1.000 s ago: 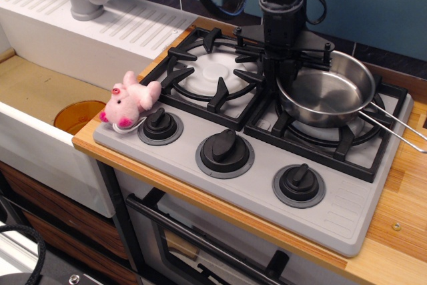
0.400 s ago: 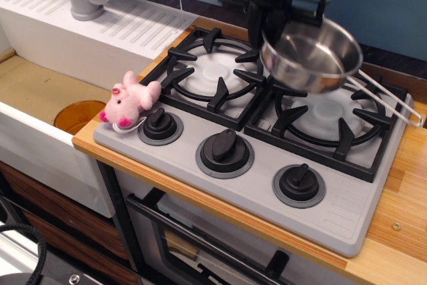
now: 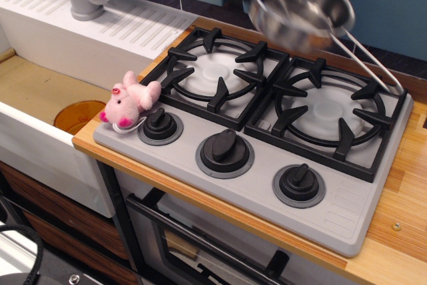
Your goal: Put pan on stove and put stuffedpig in pan
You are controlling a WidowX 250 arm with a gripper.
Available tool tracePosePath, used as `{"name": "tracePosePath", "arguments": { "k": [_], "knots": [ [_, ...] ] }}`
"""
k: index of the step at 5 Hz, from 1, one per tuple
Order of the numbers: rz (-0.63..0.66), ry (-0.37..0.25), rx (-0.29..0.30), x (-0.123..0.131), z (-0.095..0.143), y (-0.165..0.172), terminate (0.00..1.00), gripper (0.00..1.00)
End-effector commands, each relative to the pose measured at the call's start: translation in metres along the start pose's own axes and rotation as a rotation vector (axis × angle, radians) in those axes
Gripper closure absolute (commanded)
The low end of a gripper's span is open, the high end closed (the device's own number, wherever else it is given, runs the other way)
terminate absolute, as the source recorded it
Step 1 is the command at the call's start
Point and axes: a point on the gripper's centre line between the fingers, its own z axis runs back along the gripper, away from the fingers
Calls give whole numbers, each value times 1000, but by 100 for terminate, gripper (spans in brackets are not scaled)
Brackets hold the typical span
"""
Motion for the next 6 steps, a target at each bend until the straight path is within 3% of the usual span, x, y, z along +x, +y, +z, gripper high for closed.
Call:
{"name": "tracePosePath", "arguments": {
  "k": [1,3,6],
  "knots": [
    [-25,-71,26,5,0,45,0,100],
    [-4,-77,-5,-11,-28,58,0,100],
    [-7,-110,-53,-1,-61,49,0,100]
  ]
}}
